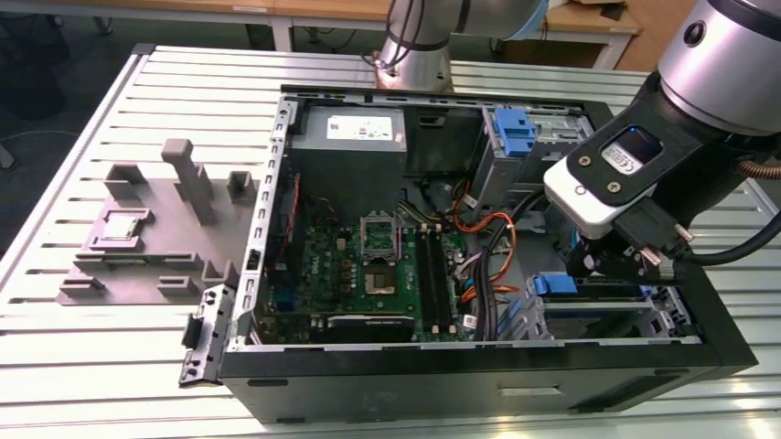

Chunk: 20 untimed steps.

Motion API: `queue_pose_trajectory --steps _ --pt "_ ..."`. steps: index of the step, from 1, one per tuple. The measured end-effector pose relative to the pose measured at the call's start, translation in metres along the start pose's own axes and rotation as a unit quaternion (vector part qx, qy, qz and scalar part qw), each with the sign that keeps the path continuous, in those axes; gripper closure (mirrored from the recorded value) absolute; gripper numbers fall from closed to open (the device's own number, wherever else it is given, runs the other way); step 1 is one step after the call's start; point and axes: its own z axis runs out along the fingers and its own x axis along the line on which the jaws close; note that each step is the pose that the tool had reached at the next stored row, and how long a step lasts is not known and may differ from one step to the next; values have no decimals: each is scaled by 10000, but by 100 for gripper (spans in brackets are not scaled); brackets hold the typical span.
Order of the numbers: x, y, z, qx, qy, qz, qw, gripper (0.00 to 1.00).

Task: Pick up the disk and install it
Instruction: 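Insert the disk into the insertion slot, then insert the first disk wire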

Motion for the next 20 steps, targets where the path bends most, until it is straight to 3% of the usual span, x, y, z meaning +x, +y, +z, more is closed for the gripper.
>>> queue_pose_trajectory --steps 20 --pt "0 0 3 0 0 0 10000 90"
